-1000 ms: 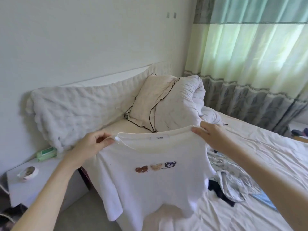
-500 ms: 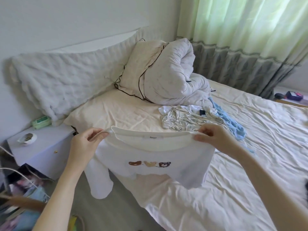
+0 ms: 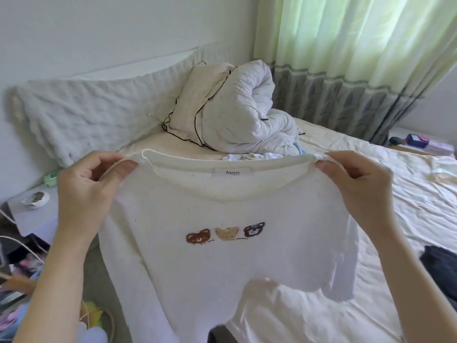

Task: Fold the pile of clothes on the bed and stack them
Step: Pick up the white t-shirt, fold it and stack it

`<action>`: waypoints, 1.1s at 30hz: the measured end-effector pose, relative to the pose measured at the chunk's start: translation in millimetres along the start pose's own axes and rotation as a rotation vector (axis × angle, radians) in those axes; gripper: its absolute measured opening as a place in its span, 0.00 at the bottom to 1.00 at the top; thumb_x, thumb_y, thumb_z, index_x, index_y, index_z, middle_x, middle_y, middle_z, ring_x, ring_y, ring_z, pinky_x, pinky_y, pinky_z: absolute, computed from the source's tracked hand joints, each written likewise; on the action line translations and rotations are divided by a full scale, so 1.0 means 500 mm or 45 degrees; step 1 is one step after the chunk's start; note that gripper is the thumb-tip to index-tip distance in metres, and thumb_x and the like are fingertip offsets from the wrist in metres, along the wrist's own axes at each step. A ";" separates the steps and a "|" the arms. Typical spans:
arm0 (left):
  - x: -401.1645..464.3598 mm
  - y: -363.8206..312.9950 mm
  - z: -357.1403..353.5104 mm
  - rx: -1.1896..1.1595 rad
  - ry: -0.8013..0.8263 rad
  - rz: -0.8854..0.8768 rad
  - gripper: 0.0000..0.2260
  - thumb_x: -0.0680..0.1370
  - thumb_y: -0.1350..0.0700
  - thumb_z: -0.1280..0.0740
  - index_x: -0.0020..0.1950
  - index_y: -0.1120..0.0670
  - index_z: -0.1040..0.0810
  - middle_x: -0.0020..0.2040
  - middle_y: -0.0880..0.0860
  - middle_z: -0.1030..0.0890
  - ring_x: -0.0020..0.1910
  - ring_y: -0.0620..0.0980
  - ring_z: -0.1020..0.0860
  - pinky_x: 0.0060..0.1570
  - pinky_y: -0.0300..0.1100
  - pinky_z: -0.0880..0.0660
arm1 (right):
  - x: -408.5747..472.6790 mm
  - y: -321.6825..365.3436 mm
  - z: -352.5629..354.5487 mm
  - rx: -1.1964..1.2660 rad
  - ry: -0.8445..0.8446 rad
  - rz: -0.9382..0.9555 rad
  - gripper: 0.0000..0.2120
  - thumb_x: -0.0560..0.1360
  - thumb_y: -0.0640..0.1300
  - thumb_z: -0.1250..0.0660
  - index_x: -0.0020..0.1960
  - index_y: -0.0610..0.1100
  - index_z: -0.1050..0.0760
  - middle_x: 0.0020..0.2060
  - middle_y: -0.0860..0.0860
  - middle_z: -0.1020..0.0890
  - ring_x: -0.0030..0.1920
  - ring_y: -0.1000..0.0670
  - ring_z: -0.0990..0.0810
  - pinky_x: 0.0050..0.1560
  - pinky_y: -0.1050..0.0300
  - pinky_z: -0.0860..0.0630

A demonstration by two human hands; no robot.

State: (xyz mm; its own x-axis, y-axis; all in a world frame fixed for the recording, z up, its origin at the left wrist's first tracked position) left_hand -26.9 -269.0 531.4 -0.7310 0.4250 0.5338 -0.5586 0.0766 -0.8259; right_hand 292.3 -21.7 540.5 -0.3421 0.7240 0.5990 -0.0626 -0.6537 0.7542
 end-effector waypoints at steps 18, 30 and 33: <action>0.253 0.725 -0.431 0.587 0.345 0.300 0.07 0.73 0.46 0.29 0.43 0.49 0.21 0.32 0.45 0.24 0.34 0.40 0.26 0.34 0.37 0.33 | 0.258 -0.755 -0.495 -0.745 0.544 -0.332 0.13 0.75 0.54 0.33 0.44 0.44 0.21 0.36 0.48 0.21 0.41 0.44 0.22 0.38 0.52 0.29; 0.281 1.222 -0.704 0.842 0.603 0.385 0.12 0.75 0.44 0.33 0.49 0.52 0.22 0.38 0.48 0.25 0.40 0.51 0.28 0.40 0.41 0.37 | 0.243 -1.246 -0.726 -1.052 0.699 -0.539 0.16 0.74 0.57 0.35 0.45 0.45 0.20 0.39 0.43 0.19 0.45 0.40 0.23 0.40 0.52 0.30; 0.279 1.270 -0.730 0.842 0.645 0.442 0.10 0.75 0.45 0.33 0.49 0.50 0.20 0.42 0.49 0.21 0.42 0.51 0.26 0.41 0.41 0.35 | 0.219 -1.300 -0.744 -1.057 0.731 -0.652 0.13 0.75 0.55 0.35 0.45 0.45 0.20 0.39 0.45 0.21 0.47 0.40 0.23 0.40 0.53 0.33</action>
State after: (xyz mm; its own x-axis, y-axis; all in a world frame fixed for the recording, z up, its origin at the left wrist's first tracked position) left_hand -340.6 168.0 15.0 -0.7276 0.6860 0.0011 -0.5644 -0.5978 -0.5693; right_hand -53.5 400.4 15.9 -0.4641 0.8799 -0.1024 -0.8488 -0.4086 0.3355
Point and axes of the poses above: each hand's wrist, its own x-axis towards the middle knuckle, its own z-axis out of the back of the hand, y = z × x, the point moved 8 cm from there along x, towards the middle knuckle
